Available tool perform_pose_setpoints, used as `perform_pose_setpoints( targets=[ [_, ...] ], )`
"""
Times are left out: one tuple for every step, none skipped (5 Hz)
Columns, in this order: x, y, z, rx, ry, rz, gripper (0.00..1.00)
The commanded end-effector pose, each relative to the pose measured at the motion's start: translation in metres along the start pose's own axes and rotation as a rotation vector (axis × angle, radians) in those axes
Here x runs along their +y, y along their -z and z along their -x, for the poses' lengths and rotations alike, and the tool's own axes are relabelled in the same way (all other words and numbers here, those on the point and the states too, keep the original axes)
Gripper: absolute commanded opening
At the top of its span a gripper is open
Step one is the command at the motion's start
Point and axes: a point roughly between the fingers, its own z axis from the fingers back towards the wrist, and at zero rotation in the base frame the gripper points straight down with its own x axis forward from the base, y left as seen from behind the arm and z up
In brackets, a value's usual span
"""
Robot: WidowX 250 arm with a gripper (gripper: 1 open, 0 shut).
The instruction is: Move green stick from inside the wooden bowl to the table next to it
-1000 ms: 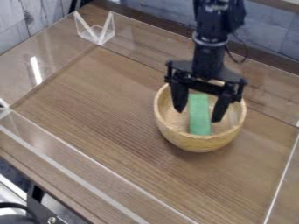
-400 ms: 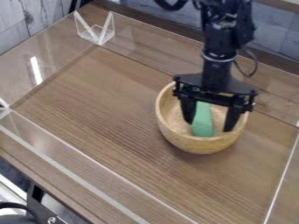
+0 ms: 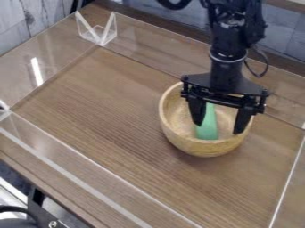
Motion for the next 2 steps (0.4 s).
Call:
perform_pose_setpoints(
  targets=[
    [0.008,-0.019,-0.008,-0.05,-0.002,0.019,1.0],
    [0.018,-0.023,-0.013,-0.061,-0.007,0.02,1.0]
  ],
)
